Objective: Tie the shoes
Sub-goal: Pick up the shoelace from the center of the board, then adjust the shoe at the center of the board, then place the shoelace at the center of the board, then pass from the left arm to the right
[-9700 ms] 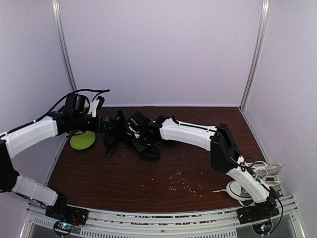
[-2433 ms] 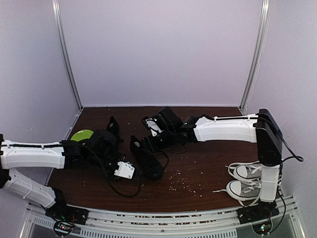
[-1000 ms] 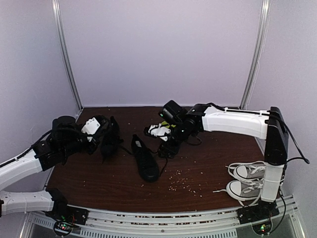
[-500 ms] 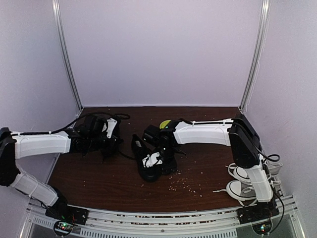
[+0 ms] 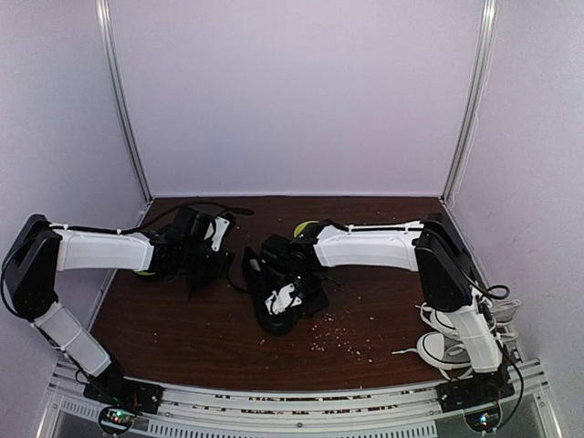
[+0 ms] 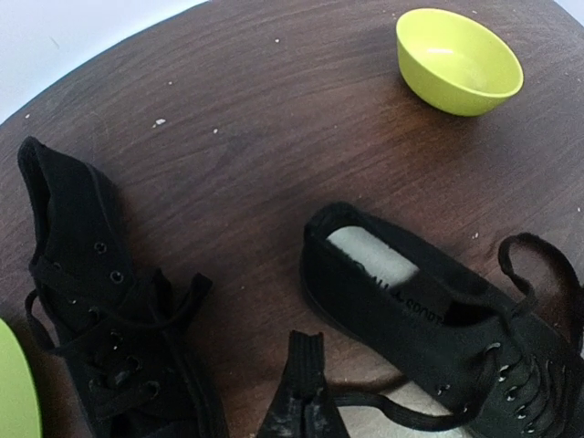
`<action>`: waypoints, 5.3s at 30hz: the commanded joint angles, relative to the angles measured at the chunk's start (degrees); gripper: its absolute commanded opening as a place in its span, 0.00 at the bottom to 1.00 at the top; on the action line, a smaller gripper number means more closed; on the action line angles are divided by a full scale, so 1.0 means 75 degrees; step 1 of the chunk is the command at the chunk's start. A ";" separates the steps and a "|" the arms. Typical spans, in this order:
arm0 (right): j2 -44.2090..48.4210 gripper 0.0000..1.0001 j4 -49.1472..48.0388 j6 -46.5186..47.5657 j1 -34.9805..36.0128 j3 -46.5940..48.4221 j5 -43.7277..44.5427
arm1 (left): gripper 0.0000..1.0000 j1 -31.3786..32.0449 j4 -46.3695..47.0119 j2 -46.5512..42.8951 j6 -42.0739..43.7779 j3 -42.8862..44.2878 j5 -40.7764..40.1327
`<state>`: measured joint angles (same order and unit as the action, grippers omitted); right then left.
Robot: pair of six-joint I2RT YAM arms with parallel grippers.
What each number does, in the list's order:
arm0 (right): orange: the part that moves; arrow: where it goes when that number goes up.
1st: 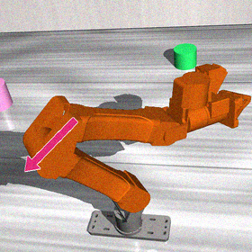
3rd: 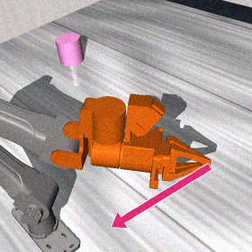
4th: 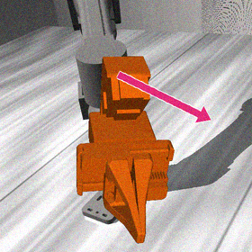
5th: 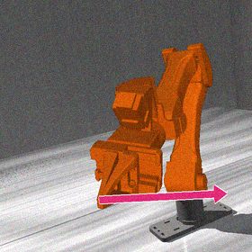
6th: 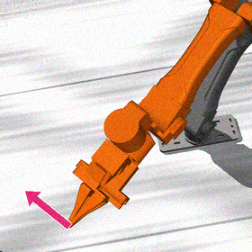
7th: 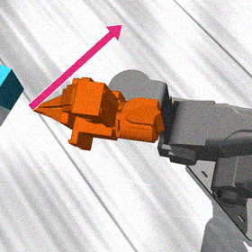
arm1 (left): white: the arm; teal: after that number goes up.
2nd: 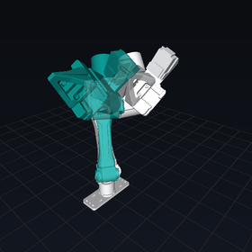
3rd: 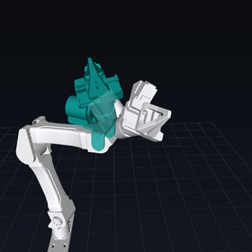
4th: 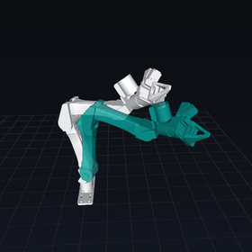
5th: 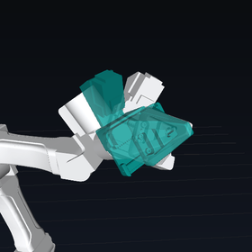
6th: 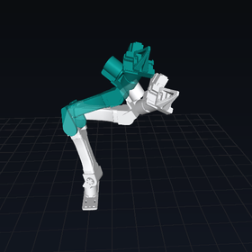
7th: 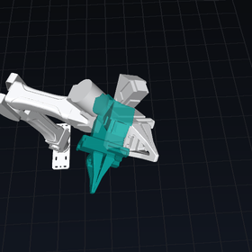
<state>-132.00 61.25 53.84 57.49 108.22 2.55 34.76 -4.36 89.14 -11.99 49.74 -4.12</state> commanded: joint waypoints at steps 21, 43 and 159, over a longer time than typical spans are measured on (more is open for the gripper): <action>0.3308 0.00 -0.5910 -0.5440 -0.0488 -0.4218 -0.3128 | 0.00 -0.0234 -0.0744 0.2317 -0.0597 0.1840 0.1577; 0.1802 0.00 -0.6871 -0.9619 -0.0387 -0.3621 -0.3293 | 0.00 0.0638 -0.1228 0.2184 -0.1323 0.1267 0.4895; 0.3540 0.00 -1.0273 -1.1821 -0.1051 -0.5794 -0.6190 | 0.56 0.1438 -0.1720 -0.2091 0.5502 -0.0339 0.3347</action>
<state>-104.77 -10.35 -27.68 50.61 65.52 -43.24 44.60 -25.74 71.05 23.57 48.05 22.85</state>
